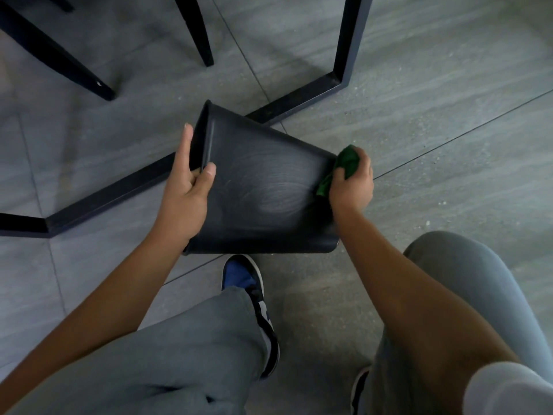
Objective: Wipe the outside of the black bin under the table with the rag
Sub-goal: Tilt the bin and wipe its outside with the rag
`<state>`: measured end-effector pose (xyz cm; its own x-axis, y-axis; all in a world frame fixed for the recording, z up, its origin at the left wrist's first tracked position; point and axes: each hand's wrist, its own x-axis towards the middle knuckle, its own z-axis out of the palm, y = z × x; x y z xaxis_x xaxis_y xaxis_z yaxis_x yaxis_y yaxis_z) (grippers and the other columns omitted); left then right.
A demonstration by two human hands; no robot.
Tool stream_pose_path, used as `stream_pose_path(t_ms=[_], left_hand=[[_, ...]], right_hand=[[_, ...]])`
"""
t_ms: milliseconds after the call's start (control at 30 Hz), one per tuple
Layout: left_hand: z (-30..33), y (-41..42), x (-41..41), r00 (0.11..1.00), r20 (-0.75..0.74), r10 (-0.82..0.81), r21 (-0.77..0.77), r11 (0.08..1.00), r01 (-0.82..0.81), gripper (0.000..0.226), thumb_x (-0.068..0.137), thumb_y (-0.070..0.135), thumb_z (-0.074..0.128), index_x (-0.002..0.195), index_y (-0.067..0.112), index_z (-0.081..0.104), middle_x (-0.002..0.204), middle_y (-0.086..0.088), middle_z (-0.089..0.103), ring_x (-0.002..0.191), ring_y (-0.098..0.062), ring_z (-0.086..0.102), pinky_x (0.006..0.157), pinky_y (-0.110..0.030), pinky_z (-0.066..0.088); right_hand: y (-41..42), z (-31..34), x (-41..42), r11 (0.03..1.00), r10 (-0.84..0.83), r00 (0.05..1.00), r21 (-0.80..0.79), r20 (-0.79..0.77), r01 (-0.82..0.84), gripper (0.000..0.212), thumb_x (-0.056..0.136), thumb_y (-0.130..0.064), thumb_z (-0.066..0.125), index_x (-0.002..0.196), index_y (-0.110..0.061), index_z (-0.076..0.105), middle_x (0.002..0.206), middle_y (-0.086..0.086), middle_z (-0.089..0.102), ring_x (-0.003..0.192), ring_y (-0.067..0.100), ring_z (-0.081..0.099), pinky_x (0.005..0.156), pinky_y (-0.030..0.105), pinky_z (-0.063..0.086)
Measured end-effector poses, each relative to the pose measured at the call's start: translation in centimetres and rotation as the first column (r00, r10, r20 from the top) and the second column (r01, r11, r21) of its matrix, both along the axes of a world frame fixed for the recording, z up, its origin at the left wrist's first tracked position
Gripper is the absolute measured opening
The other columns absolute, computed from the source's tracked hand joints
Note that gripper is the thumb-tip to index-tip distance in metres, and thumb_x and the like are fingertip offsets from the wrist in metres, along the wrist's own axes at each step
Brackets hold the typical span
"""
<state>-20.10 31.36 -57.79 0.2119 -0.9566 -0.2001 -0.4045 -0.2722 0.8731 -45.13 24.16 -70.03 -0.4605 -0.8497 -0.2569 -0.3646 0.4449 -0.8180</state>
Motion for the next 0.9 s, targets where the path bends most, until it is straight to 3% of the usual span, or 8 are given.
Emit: stream_pose_path(t_ms=[67,100,200,300,467,600,767,900], left_hand=[[0.3,-0.1,-0.5,0.999,0.048,0.007,-0.004,1.0,-0.007,0.063,0.113,0.027,0.043,0.167,0.039,0.011,0.148,0.055,0.029,0.115,0.031,0.044,0.107,0.0,0.03],[0.5,-0.2,-0.7,0.998,0.065,0.015,-0.013,1.0,-0.014,0.062,0.114,0.028,0.041,0.167,0.037,0.011,0.158,0.047,0.024,0.125,0.033,0.035,0.103,0.007,0.024],[0.9,-0.3,-0.8,0.995,0.089,0.04,-0.045,0.998,-0.036,0.059,0.115,0.026,0.037,0.168,0.035,0.013,0.175,0.018,0.015,0.153,0.012,0.016,0.112,0.003,0.017],[1.0,-0.6,-0.5,0.991,0.117,0.057,-0.082,0.995,-0.048,0.059,0.115,0.022,0.038,0.168,0.03,0.014,0.176,0.013,0.014,0.153,0.008,0.014,0.114,0.001,0.015],[0.8,-0.6,0.1,0.99,0.113,0.085,-0.07,0.995,-0.077,0.059,0.114,0.017,0.041,0.167,0.028,0.018,0.173,0.015,0.018,0.149,0.012,0.016,0.115,-0.001,0.015],[0.7,-0.4,0.4,0.98,0.188,0.059,-0.069,0.997,-0.047,0.059,0.114,0.016,0.04,0.168,0.025,0.018,0.171,0.017,0.021,0.15,0.011,0.018,0.116,0.0,0.016],[0.8,-0.1,0.8,0.982,0.152,0.111,-0.048,0.993,-0.105,0.06,0.114,0.019,0.041,0.168,0.029,0.018,0.173,0.016,0.024,0.158,-0.008,0.028,0.132,-0.033,0.02],[0.9,-0.3,0.5,0.982,0.157,0.103,-0.023,0.995,-0.101,0.061,0.113,0.018,0.042,0.168,0.03,0.017,0.16,0.035,0.033,0.122,0.019,0.052,0.12,-0.014,0.032]], right_hand=[[1.7,1.5,1.6,0.995,0.08,0.997,-0.057,0.009,-0.08,0.06,0.091,-0.003,0.06,0.145,-0.029,0.057,0.158,0.0,0.05,0.142,0.025,0.051,0.116,0.042,0.045],[2.9,2.5,2.9,0.984,0.149,0.989,-0.098,0.024,-0.146,0.062,0.089,-0.001,0.06,0.143,-0.03,0.06,0.162,0.0,0.046,0.148,0.024,0.045,0.121,0.047,0.041],[6.8,5.3,7.1,0.901,0.376,0.922,-0.271,0.094,-0.339,0.052,0.088,-0.01,0.063,0.137,-0.027,0.066,0.164,0.001,0.042,0.157,0.026,0.031,0.126,0.049,0.03],[10.2,8.0,10.7,0.83,0.479,0.856,-0.418,0.195,-0.37,0.049,0.089,-0.014,0.06,0.137,-0.018,0.068,0.159,0.004,0.05,0.154,0.025,0.036,0.127,0.049,0.03],[12.2,9.1,12.9,0.71,0.598,0.799,-0.499,0.055,-0.497,0.058,0.089,-0.009,0.068,0.147,-0.012,0.058,0.161,0.01,0.047,0.153,0.034,0.037,0.122,0.053,0.033],[10.4,5.8,10.6,0.722,0.536,0.814,-0.379,-0.223,-0.579,0.059,0.091,-0.03,0.061,0.149,-0.024,0.056,0.163,0.01,0.044,0.143,0.036,0.047,0.115,0.049,0.038],[7.2,1.3,4.7,0.963,0.254,0.958,-0.051,-0.135,-0.263,0.057,0.094,-0.025,0.057,0.151,-0.03,0.05,0.162,0.01,0.041,0.143,0.035,0.045,0.115,0.056,0.044],[3.5,0.5,0.1,0.982,0.181,0.978,0.081,-0.108,-0.173,0.057,0.097,-0.019,0.061,0.152,-0.029,0.048,0.152,0.007,0.051,0.129,0.03,0.058,0.102,0.052,0.056]])
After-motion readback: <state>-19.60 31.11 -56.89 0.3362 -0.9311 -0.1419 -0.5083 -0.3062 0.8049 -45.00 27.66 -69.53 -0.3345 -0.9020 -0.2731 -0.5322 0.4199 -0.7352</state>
